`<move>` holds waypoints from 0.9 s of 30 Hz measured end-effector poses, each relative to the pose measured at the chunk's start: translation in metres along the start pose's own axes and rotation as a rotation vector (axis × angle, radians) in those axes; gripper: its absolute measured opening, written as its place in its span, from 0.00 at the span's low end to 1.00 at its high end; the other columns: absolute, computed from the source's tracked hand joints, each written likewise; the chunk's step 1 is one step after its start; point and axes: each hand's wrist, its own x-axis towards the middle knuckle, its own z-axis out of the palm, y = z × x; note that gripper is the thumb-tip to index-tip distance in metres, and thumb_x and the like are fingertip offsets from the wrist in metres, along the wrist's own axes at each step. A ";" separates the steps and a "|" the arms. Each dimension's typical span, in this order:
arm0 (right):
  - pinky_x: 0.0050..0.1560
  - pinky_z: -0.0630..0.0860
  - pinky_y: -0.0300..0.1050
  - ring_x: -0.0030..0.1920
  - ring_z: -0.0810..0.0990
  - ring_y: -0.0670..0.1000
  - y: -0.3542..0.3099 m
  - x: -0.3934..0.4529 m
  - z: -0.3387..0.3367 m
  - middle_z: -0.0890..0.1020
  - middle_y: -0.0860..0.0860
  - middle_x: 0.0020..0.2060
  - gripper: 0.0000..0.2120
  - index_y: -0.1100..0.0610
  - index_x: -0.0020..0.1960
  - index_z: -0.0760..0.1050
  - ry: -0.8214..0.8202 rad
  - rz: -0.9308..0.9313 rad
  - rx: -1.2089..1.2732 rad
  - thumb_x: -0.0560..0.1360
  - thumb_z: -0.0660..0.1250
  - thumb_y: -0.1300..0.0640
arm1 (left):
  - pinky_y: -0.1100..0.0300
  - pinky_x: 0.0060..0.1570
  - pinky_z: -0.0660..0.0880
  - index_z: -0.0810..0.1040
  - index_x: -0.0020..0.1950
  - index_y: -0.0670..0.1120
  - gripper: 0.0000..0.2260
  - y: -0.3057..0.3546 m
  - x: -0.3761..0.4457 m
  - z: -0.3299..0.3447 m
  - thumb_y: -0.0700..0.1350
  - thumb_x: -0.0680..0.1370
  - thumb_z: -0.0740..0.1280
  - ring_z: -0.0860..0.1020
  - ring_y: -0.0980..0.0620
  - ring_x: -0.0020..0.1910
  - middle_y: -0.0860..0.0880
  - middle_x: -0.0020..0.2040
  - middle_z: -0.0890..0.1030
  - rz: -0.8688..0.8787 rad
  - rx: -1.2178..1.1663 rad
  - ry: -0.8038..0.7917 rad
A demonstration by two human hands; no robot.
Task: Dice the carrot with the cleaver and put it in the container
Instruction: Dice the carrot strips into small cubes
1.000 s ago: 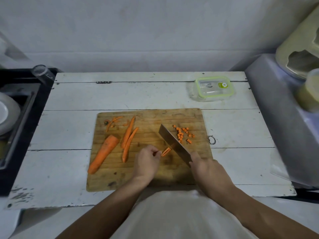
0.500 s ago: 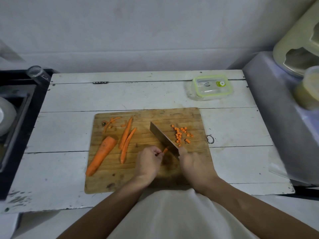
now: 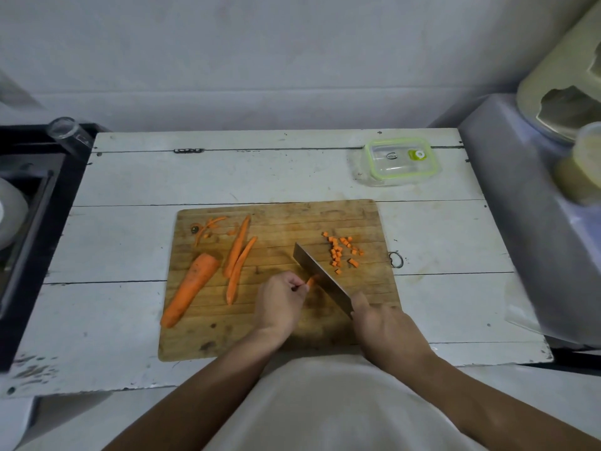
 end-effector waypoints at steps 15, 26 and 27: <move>0.36 0.70 0.48 0.39 0.79 0.56 0.002 -0.005 -0.009 0.81 0.52 0.44 0.09 0.49 0.53 0.58 0.036 0.048 0.046 0.82 0.58 0.57 | 0.59 0.46 0.80 0.82 0.48 0.53 0.03 -0.001 -0.003 -0.002 0.47 0.81 0.70 0.80 0.61 0.43 0.57 0.44 0.82 0.049 0.030 -0.007; 0.35 0.73 0.50 0.42 0.82 0.58 -0.015 0.020 0.008 0.82 0.53 0.44 0.16 0.50 0.57 0.59 0.036 0.024 0.024 0.78 0.64 0.62 | 0.66 0.37 0.72 0.82 0.43 0.52 0.07 0.002 -0.001 0.001 0.45 0.81 0.70 0.78 0.62 0.39 0.56 0.41 0.82 0.035 0.087 0.021; 0.35 0.72 0.49 0.42 0.82 0.58 -0.016 0.024 0.008 0.82 0.53 0.44 0.14 0.50 0.57 0.60 0.056 0.027 0.039 0.79 0.63 0.61 | 0.66 0.36 0.71 0.81 0.42 0.53 0.08 0.003 -0.002 0.001 0.45 0.81 0.70 0.78 0.62 0.39 0.57 0.40 0.82 0.038 0.085 0.023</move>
